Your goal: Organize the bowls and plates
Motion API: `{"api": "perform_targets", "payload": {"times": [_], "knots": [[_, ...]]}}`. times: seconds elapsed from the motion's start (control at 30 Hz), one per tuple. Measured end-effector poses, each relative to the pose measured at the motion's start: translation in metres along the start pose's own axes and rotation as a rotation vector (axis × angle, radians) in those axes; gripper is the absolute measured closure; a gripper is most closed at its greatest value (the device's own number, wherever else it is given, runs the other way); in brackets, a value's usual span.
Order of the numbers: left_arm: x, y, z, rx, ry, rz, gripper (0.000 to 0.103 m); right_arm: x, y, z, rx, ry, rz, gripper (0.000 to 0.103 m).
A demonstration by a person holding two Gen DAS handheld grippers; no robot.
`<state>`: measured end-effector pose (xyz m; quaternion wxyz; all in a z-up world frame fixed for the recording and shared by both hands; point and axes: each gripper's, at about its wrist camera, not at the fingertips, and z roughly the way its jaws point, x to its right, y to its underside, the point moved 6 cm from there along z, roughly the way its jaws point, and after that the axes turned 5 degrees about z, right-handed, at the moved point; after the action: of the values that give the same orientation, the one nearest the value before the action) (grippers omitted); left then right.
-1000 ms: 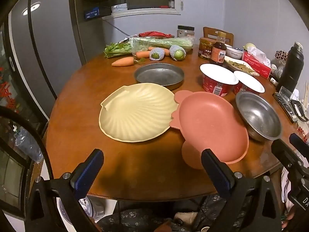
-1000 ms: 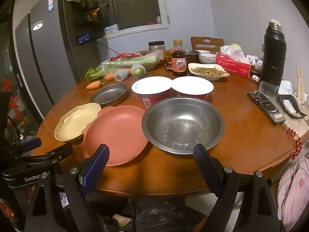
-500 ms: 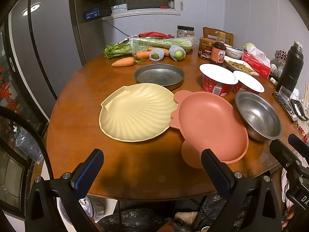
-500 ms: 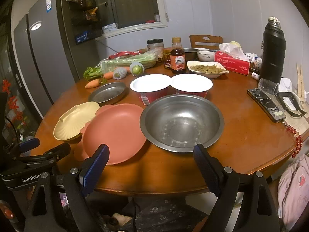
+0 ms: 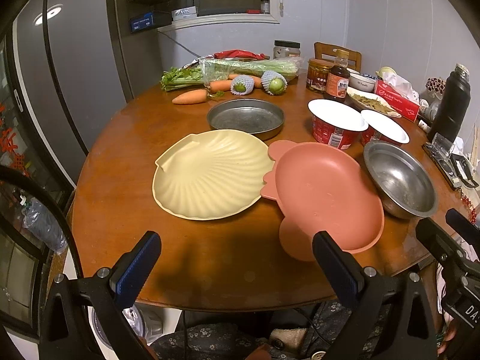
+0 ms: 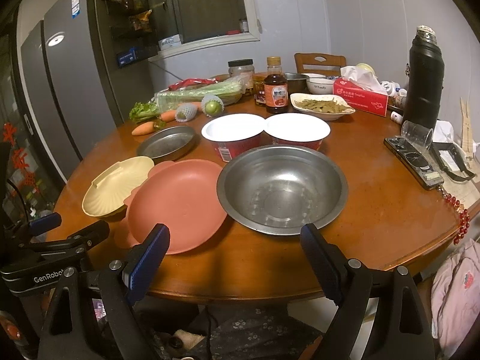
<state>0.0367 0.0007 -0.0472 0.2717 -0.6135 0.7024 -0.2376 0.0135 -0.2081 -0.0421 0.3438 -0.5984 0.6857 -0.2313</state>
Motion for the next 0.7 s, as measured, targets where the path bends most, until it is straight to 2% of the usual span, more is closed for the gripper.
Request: {"api": "perform_targets", "payload": {"times": [0.7], "knots": [[0.0021, -0.0005, -0.0008, 0.001, 0.003, 0.001, 0.001, 0.0017, -0.0029, -0.0054, 0.005, 0.008, 0.000, 0.013]]}}
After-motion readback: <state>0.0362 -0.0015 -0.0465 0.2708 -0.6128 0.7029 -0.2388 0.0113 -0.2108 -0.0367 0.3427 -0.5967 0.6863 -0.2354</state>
